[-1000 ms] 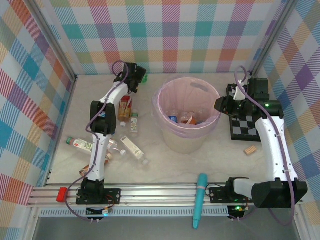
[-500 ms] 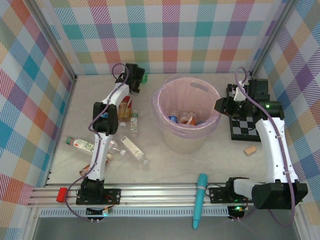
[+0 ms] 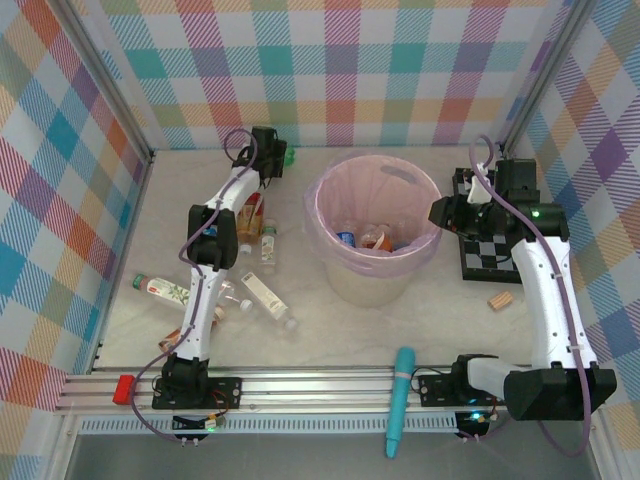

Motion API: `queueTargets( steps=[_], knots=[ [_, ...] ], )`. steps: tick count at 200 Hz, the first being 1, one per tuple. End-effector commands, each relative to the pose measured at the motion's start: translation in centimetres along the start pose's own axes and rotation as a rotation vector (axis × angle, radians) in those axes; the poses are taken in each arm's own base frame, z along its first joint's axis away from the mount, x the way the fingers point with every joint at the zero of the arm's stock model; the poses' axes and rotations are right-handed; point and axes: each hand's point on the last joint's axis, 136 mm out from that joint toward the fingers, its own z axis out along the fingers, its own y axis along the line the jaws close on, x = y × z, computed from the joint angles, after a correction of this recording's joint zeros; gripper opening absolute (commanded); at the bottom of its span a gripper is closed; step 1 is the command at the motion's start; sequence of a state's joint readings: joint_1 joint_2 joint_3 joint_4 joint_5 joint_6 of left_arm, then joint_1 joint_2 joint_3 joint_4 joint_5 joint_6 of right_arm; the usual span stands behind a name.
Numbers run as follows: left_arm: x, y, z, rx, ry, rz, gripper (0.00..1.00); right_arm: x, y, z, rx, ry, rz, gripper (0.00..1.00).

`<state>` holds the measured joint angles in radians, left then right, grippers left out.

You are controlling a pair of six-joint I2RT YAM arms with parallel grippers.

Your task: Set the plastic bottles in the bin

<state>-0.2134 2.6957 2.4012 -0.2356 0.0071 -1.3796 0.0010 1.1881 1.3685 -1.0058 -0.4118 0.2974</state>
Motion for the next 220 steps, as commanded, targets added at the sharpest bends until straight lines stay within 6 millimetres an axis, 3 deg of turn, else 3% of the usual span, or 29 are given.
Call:
queueTargets(
  steps=[1,10,34,92,129,141,180,220],
  knots=[
    [0.5,3.3,0.5,-0.101,0.020,0.002,0.58,1.0,0.0,-0.6,0.011,0.019,-0.018,0.37],
    [0.6,3.3,0.1,-0.099,0.023,0.002,0.58,1.0,0.0,-0.6,0.010,0.021,-0.017,0.37],
    [0.4,0.7,-1.5,-0.019,0.017,0.014,0.57,1.0,0.2,-0.9,0.007,0.017,-0.022,0.37],
    [0.3,-4.6,-7.2,0.104,0.016,0.094,0.53,0.7,1.1,-1.4,-0.026,0.001,-0.024,0.36],
    [0.2,-5.5,-10.8,0.148,0.004,0.129,0.52,0.7,1.6,-1.6,-0.046,0.002,-0.025,0.35],
    [-0.1,-5.5,-11.5,0.152,-0.008,0.134,0.57,0.7,1.7,-1.7,-0.047,-0.001,-0.028,0.35],
    [-0.3,-3.6,-9.2,0.096,0.017,0.098,0.85,0.9,1.6,-2.0,-0.039,-0.005,-0.033,0.36],
    [-0.3,-2.3,-6.2,0.051,0.026,0.131,0.93,1.1,1.5,-2.2,-0.028,-0.004,-0.034,0.35]
  ],
)
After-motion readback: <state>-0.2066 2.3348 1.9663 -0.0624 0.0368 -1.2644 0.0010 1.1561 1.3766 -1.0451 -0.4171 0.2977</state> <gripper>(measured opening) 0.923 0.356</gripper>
